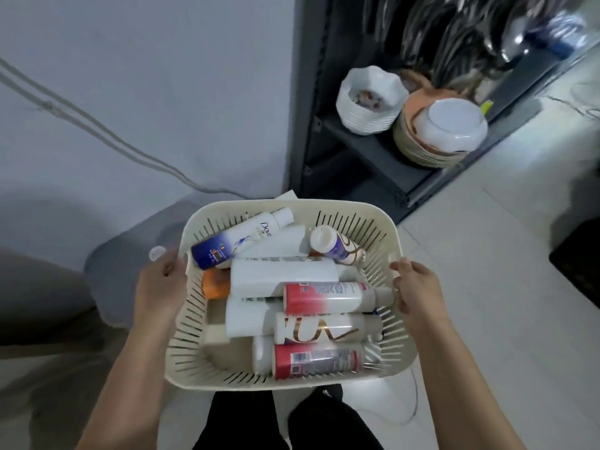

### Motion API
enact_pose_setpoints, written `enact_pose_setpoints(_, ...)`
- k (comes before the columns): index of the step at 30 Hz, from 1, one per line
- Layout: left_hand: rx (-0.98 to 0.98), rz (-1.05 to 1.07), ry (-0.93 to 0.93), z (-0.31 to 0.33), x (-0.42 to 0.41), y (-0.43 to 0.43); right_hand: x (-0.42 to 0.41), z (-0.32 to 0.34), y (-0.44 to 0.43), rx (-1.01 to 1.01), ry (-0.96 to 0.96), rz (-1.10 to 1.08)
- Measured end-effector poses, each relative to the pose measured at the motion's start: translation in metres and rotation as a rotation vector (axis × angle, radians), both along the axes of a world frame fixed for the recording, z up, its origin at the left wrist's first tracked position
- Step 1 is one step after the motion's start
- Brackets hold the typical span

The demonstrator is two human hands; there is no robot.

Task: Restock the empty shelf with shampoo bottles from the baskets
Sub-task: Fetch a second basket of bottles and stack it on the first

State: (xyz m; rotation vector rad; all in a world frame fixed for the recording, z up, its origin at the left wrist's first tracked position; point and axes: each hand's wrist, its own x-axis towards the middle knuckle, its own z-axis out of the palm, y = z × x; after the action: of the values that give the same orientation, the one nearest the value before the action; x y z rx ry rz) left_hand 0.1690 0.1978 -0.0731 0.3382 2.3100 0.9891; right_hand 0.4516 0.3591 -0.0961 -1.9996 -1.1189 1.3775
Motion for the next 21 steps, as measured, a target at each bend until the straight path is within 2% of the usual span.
enact_pose_setpoints(9,0.168,-0.231,-0.048,0.016,0.129,0.087,0.164,0.037,0.016,0.063,-0.011,-0.229)
enact_pose_setpoints(14,0.166,-0.374,-0.172,0.027,0.192,0.147,0.235,0.045,0.022,0.039,-0.026,-0.407)
enact_pose_setpoints(21,0.201,-0.581,-0.212,0.029,0.268,0.240,0.311,0.046,0.043,0.030,0.012,-0.653)
